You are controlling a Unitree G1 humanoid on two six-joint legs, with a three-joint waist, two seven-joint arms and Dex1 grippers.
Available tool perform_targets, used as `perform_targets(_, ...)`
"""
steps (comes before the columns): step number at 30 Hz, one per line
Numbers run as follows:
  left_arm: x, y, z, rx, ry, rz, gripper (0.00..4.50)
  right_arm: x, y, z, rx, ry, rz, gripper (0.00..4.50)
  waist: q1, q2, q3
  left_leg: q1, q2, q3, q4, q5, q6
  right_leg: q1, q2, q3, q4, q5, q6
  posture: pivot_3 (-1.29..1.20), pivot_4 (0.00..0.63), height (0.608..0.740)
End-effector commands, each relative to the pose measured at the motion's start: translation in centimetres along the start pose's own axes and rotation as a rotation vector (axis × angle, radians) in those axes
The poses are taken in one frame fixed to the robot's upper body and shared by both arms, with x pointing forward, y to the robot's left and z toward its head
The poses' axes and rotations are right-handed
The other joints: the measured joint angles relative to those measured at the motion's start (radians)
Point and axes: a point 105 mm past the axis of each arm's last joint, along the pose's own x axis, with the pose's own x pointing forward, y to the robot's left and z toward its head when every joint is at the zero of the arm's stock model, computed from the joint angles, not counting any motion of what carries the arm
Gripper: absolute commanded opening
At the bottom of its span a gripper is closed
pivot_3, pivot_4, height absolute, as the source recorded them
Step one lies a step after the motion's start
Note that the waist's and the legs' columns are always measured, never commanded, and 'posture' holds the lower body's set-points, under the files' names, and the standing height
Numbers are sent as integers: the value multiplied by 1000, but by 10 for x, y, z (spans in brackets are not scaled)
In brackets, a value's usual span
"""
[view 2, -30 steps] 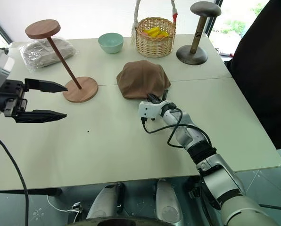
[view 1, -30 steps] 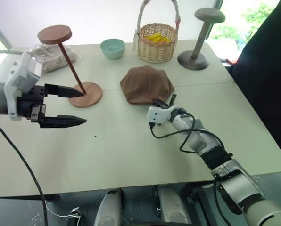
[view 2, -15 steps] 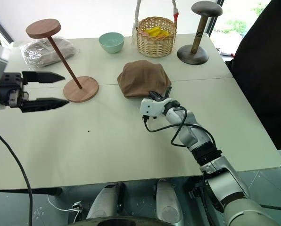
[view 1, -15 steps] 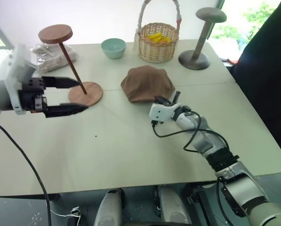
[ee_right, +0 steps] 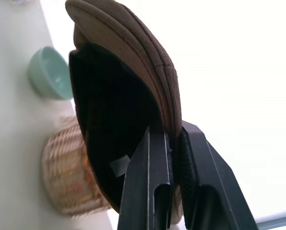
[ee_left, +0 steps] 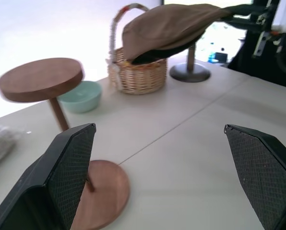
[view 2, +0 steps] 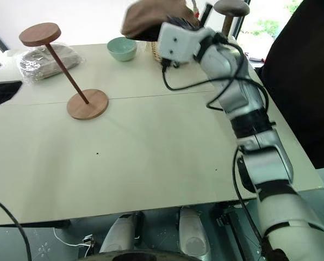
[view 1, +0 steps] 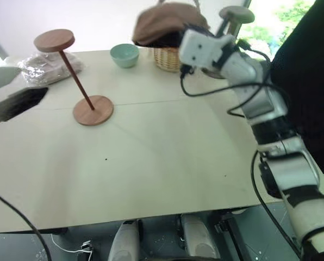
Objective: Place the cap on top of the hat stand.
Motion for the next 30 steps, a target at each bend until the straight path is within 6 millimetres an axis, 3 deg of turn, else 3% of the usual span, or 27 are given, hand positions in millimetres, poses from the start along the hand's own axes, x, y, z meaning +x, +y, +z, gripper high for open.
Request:
perform_targets(1, -26, 22, 15, 24, -74, 158, 4500, 27, -37, 41, 37, -132, -119, 28, -2, 0, 0, 0, 0, 1, 0, 0, 0, -1, 0, 1, 0, 0, 0, 0, 150, 740)
perform_targets(6, -46, 37, 21, 26, -104, 268, 4500, 56, -49, 88, 110, -244, -154, 28, 1, 0, 0, 0, 0, 1, -3, 0, 0, -3, 0, 1, 0, 1, 0, 0, 150, 740)
perform_targets(10, -56, 44, 24, 27, -121, 334, 4500, 67, -46, 117, 166, -312, -142, 28, 1, 0, 0, -1, 0, 0, -3, 0, -1, -3, 0, 1, -1, 0, -1, 0, 150, 740)
perform_targets(17, -64, 45, 29, 35, -114, 377, 4500, 74, -9, 168, 235, -459, -27, 28, 0, -1, 0, -1, 1, 0, -3, 0, -2, -3, 0, 0, -1, 0, -2, 0, 150, 740)
perform_targets(22, -57, 37, 27, 36, -117, 375, 4500, 80, 17, 182, 289, -457, 43, 28, 0, -1, -1, -1, 1, 0, -4, 0, -2, -3, 0, 0, 0, 0, -1, 0, 150, 740)
perform_targets(30, -49, 31, 22, 29, -121, 360, 4500, 86, 52, 182, 294, -397, 108, 28, 0, -1, -1, -1, 2, 0, -4, 0, -3, -3, 1, 0, -1, 0, -2, 0, 150, 740)
